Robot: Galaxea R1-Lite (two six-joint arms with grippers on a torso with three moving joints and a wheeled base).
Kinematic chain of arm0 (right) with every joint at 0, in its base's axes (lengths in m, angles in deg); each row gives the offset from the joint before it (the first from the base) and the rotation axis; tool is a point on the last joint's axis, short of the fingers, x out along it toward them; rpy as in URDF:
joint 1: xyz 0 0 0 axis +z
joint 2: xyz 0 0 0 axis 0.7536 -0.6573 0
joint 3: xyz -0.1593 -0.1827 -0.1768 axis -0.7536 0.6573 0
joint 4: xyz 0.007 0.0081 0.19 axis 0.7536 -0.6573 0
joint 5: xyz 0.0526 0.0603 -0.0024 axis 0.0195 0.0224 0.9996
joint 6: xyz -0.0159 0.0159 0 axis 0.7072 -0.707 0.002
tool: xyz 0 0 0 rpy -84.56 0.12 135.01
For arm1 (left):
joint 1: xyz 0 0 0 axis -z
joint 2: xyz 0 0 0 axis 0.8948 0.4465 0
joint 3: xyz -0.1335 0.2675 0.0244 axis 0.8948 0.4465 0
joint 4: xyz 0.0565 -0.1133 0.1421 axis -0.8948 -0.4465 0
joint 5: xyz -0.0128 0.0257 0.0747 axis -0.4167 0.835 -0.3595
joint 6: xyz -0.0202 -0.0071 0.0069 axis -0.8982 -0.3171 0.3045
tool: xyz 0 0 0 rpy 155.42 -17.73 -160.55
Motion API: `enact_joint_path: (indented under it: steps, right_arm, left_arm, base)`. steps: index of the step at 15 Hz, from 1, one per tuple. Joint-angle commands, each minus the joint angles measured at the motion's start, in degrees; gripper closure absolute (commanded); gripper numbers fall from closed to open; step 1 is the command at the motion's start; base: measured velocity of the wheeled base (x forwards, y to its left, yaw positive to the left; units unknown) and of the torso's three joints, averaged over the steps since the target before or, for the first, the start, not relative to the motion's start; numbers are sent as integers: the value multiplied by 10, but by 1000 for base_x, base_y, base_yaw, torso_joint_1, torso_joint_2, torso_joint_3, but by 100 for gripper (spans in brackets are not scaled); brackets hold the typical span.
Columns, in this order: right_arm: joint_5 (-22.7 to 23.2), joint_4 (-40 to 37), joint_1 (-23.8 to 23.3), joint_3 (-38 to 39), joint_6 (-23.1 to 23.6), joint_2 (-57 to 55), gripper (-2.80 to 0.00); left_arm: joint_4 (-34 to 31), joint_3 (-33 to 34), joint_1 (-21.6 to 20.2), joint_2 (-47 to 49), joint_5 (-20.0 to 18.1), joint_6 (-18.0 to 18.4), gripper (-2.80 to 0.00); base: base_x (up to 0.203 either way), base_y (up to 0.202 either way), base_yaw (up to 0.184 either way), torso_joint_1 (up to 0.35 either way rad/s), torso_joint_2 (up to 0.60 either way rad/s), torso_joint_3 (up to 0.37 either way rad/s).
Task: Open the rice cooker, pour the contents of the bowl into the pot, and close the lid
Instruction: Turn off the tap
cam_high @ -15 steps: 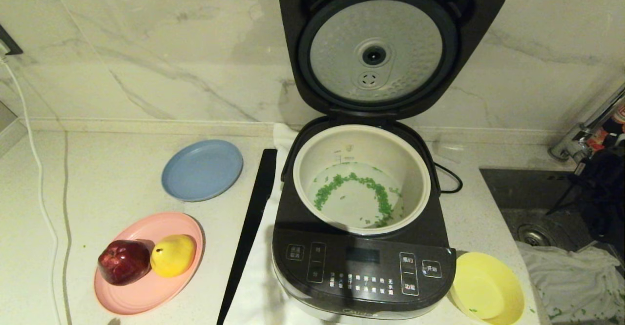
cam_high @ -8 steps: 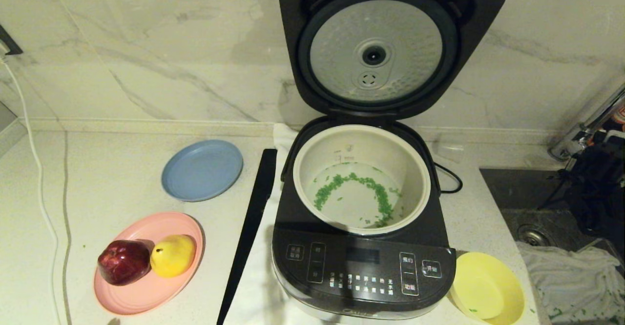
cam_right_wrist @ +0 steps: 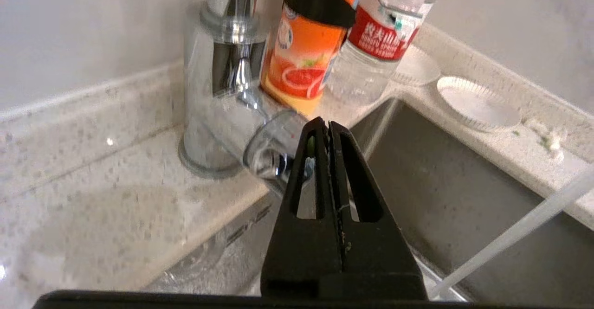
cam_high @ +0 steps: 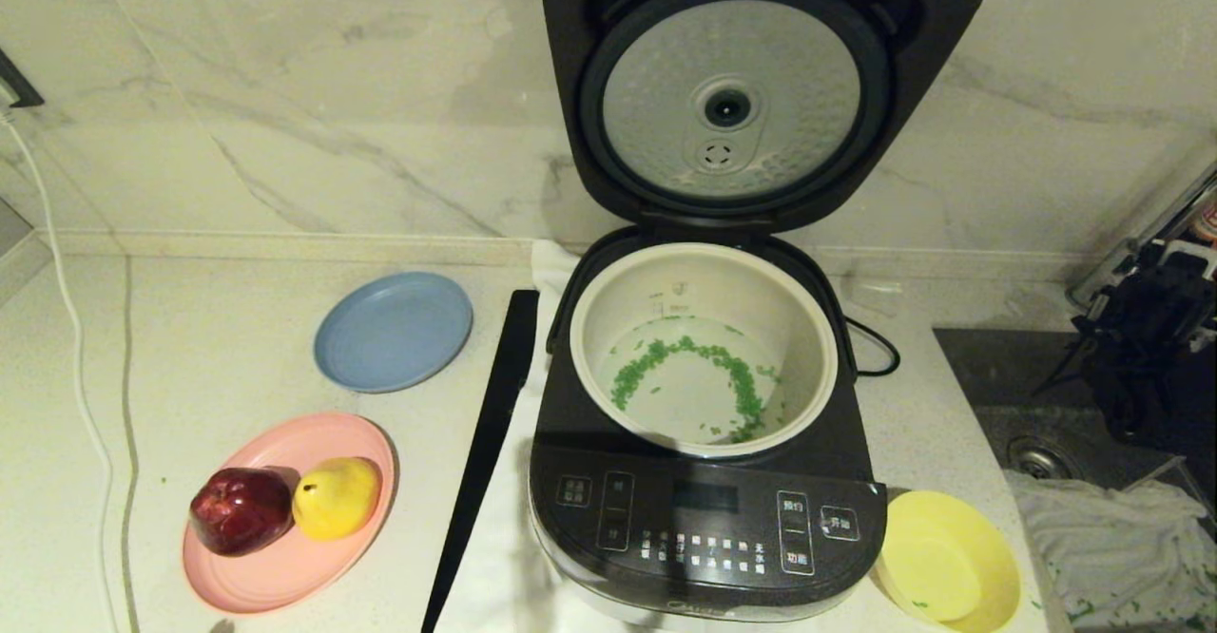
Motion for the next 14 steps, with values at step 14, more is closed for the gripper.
enact_joint_path:
  steps: [14]
  right_arm:
    - [-14, -1, 9, -19, 16, 12, 0]
  left_arm:
    - [0, 5, 0, 0, 0, 0, 0]
  base:
    - [0, 0, 0, 0, 0, 0]
